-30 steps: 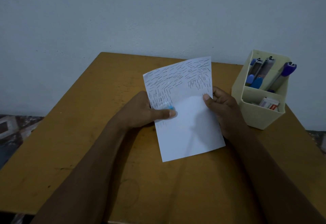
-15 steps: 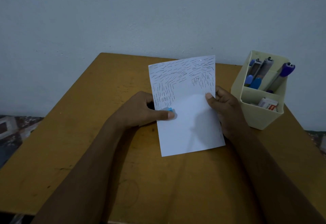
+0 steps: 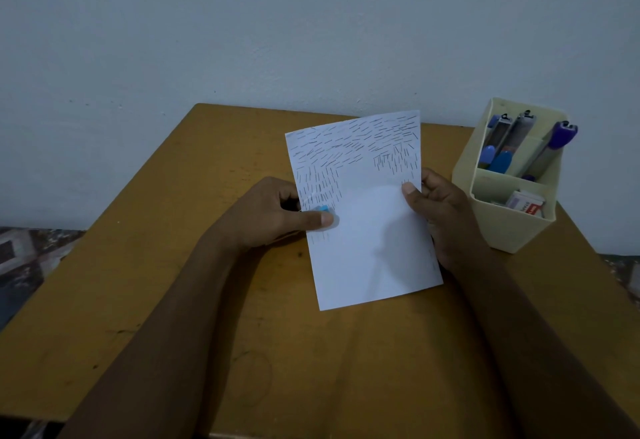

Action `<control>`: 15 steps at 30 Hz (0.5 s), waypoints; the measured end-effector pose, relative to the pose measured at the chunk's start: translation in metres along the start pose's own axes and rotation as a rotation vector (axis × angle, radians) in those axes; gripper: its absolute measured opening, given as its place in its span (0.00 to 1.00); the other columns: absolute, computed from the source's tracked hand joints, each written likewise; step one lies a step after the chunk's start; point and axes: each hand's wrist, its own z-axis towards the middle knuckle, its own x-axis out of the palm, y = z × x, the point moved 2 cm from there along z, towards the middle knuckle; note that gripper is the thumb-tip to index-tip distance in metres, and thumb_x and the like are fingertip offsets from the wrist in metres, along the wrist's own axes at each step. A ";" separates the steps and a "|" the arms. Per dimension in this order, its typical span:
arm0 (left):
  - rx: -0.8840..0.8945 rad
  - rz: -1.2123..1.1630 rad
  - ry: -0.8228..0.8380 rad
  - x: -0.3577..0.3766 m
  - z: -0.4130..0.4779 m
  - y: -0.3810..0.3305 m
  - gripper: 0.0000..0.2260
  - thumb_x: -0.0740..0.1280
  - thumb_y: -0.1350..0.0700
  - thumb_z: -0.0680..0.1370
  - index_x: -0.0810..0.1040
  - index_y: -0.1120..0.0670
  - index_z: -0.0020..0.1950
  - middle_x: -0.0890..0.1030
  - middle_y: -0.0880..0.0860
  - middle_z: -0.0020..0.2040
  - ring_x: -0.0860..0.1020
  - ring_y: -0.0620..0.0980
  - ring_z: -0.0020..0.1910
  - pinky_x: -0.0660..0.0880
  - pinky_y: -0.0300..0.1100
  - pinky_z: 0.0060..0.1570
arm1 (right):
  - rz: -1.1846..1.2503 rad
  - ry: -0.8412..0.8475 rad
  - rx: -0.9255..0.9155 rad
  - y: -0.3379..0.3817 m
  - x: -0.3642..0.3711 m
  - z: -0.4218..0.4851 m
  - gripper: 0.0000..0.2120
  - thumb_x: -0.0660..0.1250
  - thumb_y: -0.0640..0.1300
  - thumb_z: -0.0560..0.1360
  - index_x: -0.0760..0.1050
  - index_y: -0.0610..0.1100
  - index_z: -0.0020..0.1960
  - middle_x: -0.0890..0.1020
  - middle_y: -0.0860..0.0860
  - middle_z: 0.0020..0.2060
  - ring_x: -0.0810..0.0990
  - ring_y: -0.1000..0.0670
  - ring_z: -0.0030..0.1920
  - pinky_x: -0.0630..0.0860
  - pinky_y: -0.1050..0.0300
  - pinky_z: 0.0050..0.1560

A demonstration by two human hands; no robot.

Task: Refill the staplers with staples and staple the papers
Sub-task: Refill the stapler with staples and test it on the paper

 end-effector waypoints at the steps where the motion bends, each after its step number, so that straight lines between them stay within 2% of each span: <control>1: 0.003 0.000 0.004 0.001 0.000 0.000 0.14 0.72 0.51 0.72 0.83 0.54 0.55 0.84 0.45 0.53 0.83 0.41 0.42 0.77 0.35 0.40 | -0.002 0.003 -0.001 -0.001 0.000 0.000 0.12 0.58 0.38 0.79 0.75 0.48 0.59 0.82 0.53 0.54 0.81 0.50 0.54 0.79 0.57 0.52; 3: 0.007 0.022 0.010 0.000 0.001 0.000 0.12 0.72 0.52 0.73 0.83 0.55 0.55 0.85 0.47 0.50 0.78 0.40 0.31 0.71 0.33 0.31 | -0.007 0.007 0.000 -0.001 0.000 0.000 0.13 0.58 0.38 0.79 0.75 0.48 0.59 0.83 0.54 0.54 0.81 0.51 0.54 0.79 0.58 0.51; 4: 0.010 0.036 0.008 0.000 0.001 0.001 0.12 0.72 0.52 0.73 0.83 0.54 0.55 0.85 0.47 0.50 0.78 0.42 0.30 0.70 0.35 0.31 | -0.010 0.008 0.001 -0.001 0.000 0.000 0.13 0.58 0.38 0.79 0.75 0.49 0.59 0.83 0.54 0.54 0.81 0.51 0.54 0.78 0.58 0.51; 7: 0.012 0.068 -0.013 -0.002 0.002 0.004 0.13 0.72 0.49 0.73 0.83 0.52 0.55 0.85 0.45 0.52 0.81 0.59 0.40 0.73 0.47 0.39 | -0.023 0.010 0.002 -0.001 0.000 0.001 0.13 0.58 0.38 0.79 0.75 0.50 0.58 0.82 0.53 0.54 0.81 0.51 0.55 0.78 0.56 0.53; 9: 0.011 0.068 -0.007 -0.001 0.002 0.003 0.12 0.72 0.50 0.74 0.82 0.53 0.54 0.84 0.45 0.52 0.80 0.63 0.41 0.72 0.49 0.39 | -0.029 0.009 0.007 -0.002 0.000 0.000 0.13 0.58 0.38 0.79 0.75 0.50 0.59 0.82 0.53 0.55 0.81 0.50 0.55 0.78 0.54 0.54; 12: 0.008 0.076 0.009 0.000 0.002 0.002 0.10 0.72 0.51 0.74 0.82 0.53 0.53 0.85 0.46 0.51 0.80 0.56 0.38 0.73 0.44 0.37 | -0.028 0.005 0.009 -0.002 0.000 0.000 0.13 0.58 0.38 0.79 0.75 0.49 0.59 0.82 0.52 0.55 0.81 0.49 0.55 0.78 0.53 0.54; 15: -0.001 0.067 0.013 0.001 0.000 -0.001 0.09 0.73 0.53 0.73 0.82 0.51 0.53 0.84 0.44 0.52 0.83 0.43 0.44 0.76 0.33 0.38 | -0.012 0.008 0.005 -0.002 0.000 0.000 0.13 0.58 0.37 0.79 0.75 0.48 0.58 0.82 0.52 0.54 0.81 0.50 0.55 0.79 0.55 0.53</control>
